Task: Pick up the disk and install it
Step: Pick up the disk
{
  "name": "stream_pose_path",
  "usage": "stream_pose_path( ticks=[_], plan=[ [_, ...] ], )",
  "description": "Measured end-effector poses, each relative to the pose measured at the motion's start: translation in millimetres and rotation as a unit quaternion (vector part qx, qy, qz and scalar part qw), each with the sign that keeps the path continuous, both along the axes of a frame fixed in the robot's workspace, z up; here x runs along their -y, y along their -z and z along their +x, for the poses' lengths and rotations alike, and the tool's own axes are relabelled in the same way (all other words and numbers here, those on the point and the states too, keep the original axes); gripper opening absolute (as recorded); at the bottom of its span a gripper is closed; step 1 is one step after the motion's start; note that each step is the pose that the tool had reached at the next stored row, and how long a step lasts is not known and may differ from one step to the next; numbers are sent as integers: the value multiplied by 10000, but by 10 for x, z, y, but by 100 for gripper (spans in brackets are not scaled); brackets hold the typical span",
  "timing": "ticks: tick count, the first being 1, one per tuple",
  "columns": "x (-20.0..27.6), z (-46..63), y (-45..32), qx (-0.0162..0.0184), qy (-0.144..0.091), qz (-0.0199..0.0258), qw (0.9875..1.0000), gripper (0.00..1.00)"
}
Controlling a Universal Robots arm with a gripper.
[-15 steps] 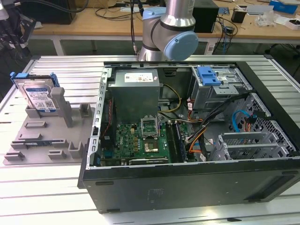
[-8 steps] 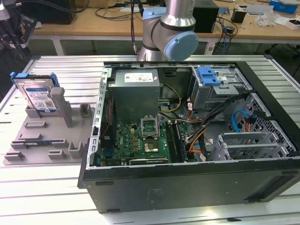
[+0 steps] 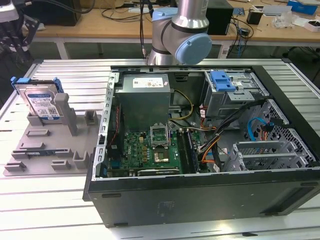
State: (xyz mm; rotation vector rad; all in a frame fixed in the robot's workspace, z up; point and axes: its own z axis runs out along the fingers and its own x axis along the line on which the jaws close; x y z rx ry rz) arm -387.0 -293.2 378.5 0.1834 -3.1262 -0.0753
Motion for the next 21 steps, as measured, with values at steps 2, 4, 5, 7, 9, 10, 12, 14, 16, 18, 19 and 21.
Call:
stream_pose_path(
  ticks=[2,4,5,7,9,10,12,14,16,18,19,21],
  plan=[
    [0,0,0,-9,-248,0,9997,11],
    [0,0,1,-13,-436,0,9991,11],
    [0,0,1,-15,-525,0,9986,11],
    [0,0,2,-19,-705,0,9975,11],
    [0,0,2,-23,-879,0,9961,11],
    [0,0,2,-25,-979,0,9952,17],
    [0,0,4,-35,-1385,0,9904,36],
    [0,0,4,-46,-1670,0,9859,42],
    [0,1,4,-58,-1813,1,9834,42],
    [0,3,4,-66,-2020,2,9794,42],
    [1,4,5,-67,-2315,0,9728,42],
    [0,3,7,-68,-2749,-3,9615,42]
  ],
)
